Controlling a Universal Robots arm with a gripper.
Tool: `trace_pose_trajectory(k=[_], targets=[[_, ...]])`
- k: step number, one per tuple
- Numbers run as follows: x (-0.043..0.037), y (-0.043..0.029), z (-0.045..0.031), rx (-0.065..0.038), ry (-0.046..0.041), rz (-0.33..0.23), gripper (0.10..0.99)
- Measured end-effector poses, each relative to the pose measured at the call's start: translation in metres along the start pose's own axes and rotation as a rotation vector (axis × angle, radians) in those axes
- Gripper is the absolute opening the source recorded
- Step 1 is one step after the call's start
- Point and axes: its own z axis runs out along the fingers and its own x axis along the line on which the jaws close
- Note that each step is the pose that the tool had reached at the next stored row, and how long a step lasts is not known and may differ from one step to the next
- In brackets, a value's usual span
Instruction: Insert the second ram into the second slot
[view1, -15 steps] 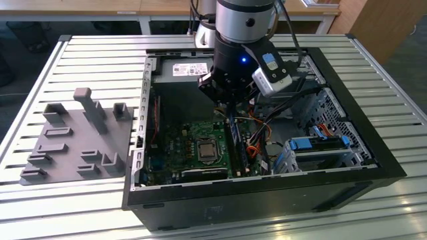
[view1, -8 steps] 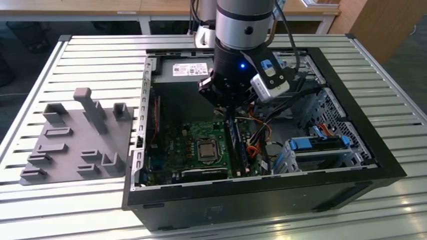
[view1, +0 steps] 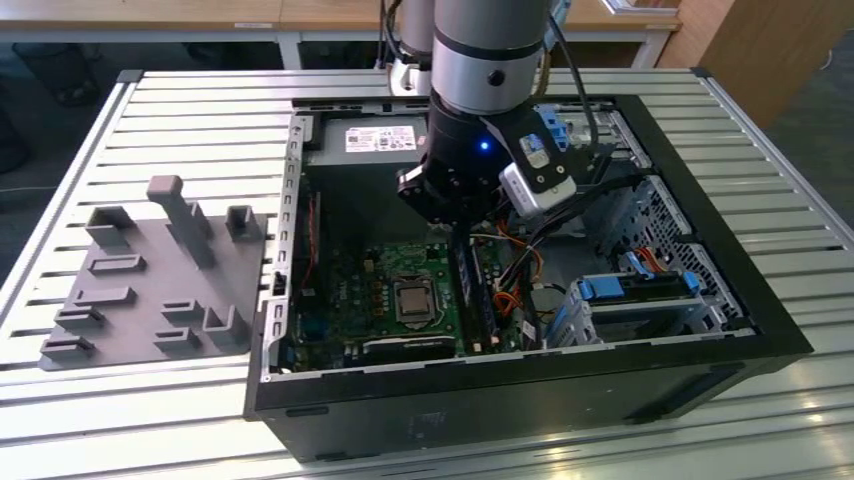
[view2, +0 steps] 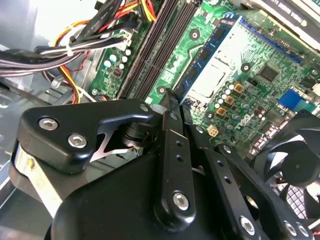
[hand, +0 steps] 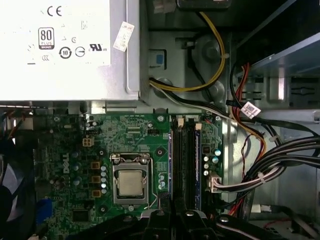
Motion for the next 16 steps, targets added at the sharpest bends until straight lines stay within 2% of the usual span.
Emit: trace_pose_trajectory(k=[6,11,16], targets=[[-0.0066,0.0,0.0102,0.0,0.0003,0.002,0.137],[-0.0066,0.0,0.0103,0.001,0.0002,0.002,0.137],[-0.0104,0.0004,0.0183,0.001,0.0003,-0.01,0.137]])
